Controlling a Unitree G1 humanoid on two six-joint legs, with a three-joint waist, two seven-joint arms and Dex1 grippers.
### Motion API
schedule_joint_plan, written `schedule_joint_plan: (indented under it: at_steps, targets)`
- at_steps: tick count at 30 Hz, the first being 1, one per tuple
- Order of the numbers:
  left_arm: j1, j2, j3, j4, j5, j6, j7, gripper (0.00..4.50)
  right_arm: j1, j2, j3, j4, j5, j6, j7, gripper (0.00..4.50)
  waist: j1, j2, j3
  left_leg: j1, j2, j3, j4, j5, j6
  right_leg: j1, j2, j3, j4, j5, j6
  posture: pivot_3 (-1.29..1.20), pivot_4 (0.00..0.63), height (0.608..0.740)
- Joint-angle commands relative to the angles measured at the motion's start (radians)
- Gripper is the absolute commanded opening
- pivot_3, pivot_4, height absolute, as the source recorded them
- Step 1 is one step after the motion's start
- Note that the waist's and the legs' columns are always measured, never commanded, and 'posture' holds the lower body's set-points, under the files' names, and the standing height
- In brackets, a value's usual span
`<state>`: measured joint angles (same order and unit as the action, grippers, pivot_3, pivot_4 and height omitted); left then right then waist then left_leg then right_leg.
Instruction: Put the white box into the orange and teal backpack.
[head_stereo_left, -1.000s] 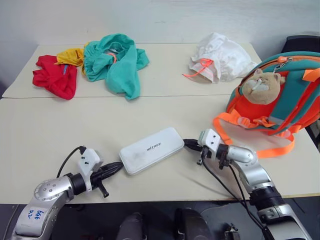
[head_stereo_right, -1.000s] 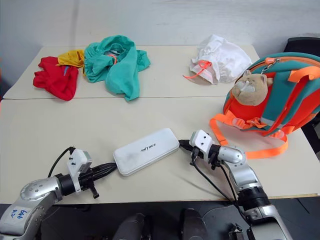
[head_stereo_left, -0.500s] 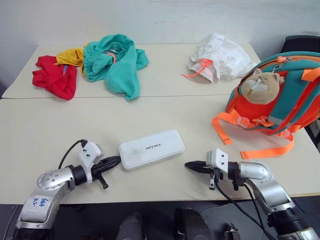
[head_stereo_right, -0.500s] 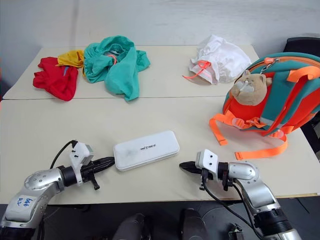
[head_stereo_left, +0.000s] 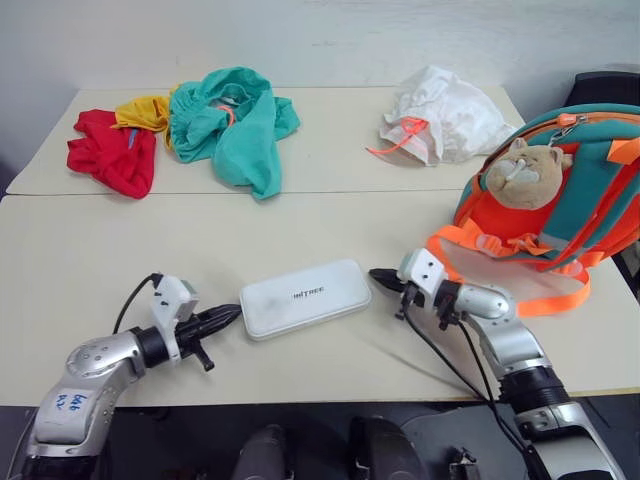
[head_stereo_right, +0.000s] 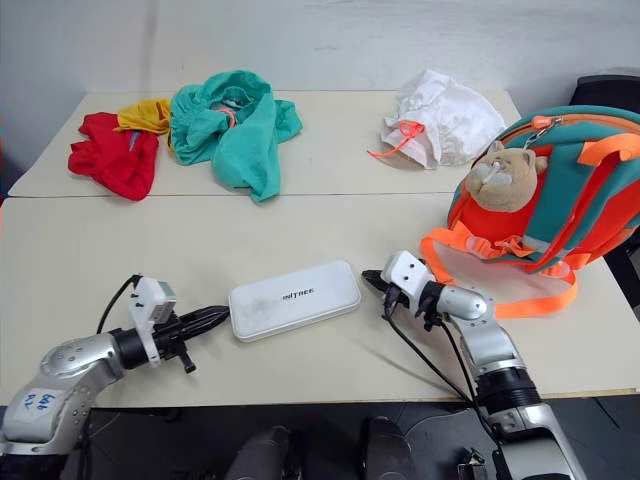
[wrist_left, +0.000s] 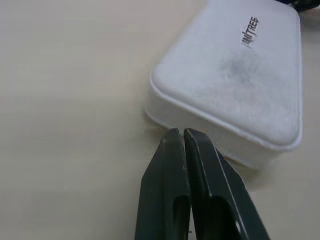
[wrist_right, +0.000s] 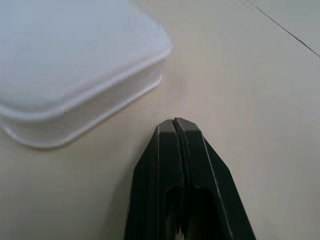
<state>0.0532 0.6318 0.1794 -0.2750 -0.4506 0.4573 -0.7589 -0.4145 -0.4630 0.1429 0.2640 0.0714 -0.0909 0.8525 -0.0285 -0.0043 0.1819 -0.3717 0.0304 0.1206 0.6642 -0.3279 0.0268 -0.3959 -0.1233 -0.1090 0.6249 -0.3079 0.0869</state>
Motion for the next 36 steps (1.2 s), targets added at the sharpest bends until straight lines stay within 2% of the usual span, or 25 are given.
schedule_joint_plan:
  at_steps: [1,5,12,19,22,25,26,28,30,32,35,36]
  targets:
    - [-0.014,-0.009,-0.033,-0.02,0.032,-0.007,0.025,0.15,0.001,-0.003,0.008,-0.04,0.025,-0.005,0.043,0.0,0.0,0.0,0.0,0.0,0.0,0.0,0.0,0.0,0.0,0.0,0.0,0.0,0.001,0.0,0.0,0.0,0.15,0.74]
    - [-0.027,-0.02,-0.045,-0.013,0.036,-0.008,0.037,0.15,0.057,-0.026,0.015,-0.16,0.085,0.045,0.116,0.0,0.003,0.0,0.0,0.0,0.0,0.0,0.0,0.0,0.001,0.001,0.0,0.0,0.001,0.0,0.0,0.0,0.15,0.74]
    - [-0.051,-0.013,-0.056,0.029,0.058,-0.015,0.024,0.15,0.195,-0.098,0.006,-0.369,0.133,0.165,0.15,0.0,0.003,0.0,0.0,0.001,0.0,0.0,0.0,0.0,0.0,0.001,0.0,0.0,-0.002,0.0,0.0,0.0,0.15,0.74]
    - [-0.078,0.002,-0.051,0.06,0.056,-0.018,-0.004,0.15,0.272,-0.135,-0.031,-0.42,0.121,0.192,0.117,0.0,0.004,0.0,0.0,0.001,0.0,0.0,0.0,0.0,0.0,0.001,0.0,0.0,-0.002,0.0,0.0,0.0,0.15,0.74]
    - [-0.074,0.061,0.021,0.063,-0.019,0.077,-0.049,0.77,0.287,-0.164,-0.081,-0.419,0.12,0.182,0.103,0.0,0.005,0.0,0.0,0.0,0.0,0.0,0.0,0.0,0.0,0.0,-0.001,0.0,-0.002,0.0,0.0,0.0,0.15,0.74]
    - [-0.096,0.152,0.086,0.103,-0.147,0.281,-0.119,1.67,0.307,-0.202,-0.108,-0.448,0.144,0.199,0.124,0.0,0.003,0.0,0.0,0.0,0.0,0.0,0.0,0.0,0.0,0.0,0.0,0.0,-0.002,0.0,0.0,0.0,0.15,0.74]
    - [-0.113,0.179,0.091,0.134,-0.153,0.291,-0.145,2.04,0.315,-0.215,-0.113,-0.457,0.149,0.204,0.132,0.0,0.003,0.0,0.0,0.0,0.0,0.0,0.0,0.0,0.0,0.0,0.0,0.0,-0.002,0.0,0.0,0.0,0.15,0.74]
    - [-0.201,0.216,0.101,0.219,-0.207,0.405,-0.165,2.61,0.332,-0.241,-0.116,-0.482,0.165,0.223,0.154,0.0,0.006,0.0,0.0,0.0,0.0,-0.001,0.0,0.001,0.0,0.0,0.0,0.0,-0.002,0.0,0.0,0.0,0.15,0.74]
    - [-0.306,0.263,0.07,0.315,-0.287,0.604,-0.228,3.27,0.341,-0.257,-0.11,-0.507,0.177,0.244,0.17,0.0,0.012,-0.001,0.001,0.0,0.0,-0.001,0.0,0.001,-0.001,0.0,0.0,-0.001,-0.002,0.0,0.0,0.0,0.15,0.74]
    - [-0.423,0.301,-0.011,0.403,-0.316,0.796,-0.273,3.9,0.344,-0.264,-0.096,-0.532,0.187,0.271,0.186,0.0,0.015,-0.001,0.001,0.0,0.0,-0.001,0.001,0.001,-0.001,0.0,0.001,-0.001,-0.001,0.0,0.0,0.0,0.15,0.74]
    - [-0.615,0.257,-0.084,0.565,-0.355,1.076,-0.279,3.9,0.333,-0.256,-0.07,-0.544,0.182,0.296,0.187,0.0,0.022,-0.002,0.001,0.0,0.0,0.0,0.001,0.001,-0.001,0.0,0.006,0.0,0.002,0.0,0.001,0.0,0.15,0.74]
    - [-0.651,0.242,-0.117,0.587,-0.344,1.111,-0.268,3.9,0.326,-0.253,-0.059,-0.54,0.176,0.296,0.187,0.0,0.024,-0.002,0.001,-0.001,0.0,0.0,0.002,0.001,-0.001,0.0,0.007,0.0,0.002,0.0,0.001,0.0,0.15,0.74]
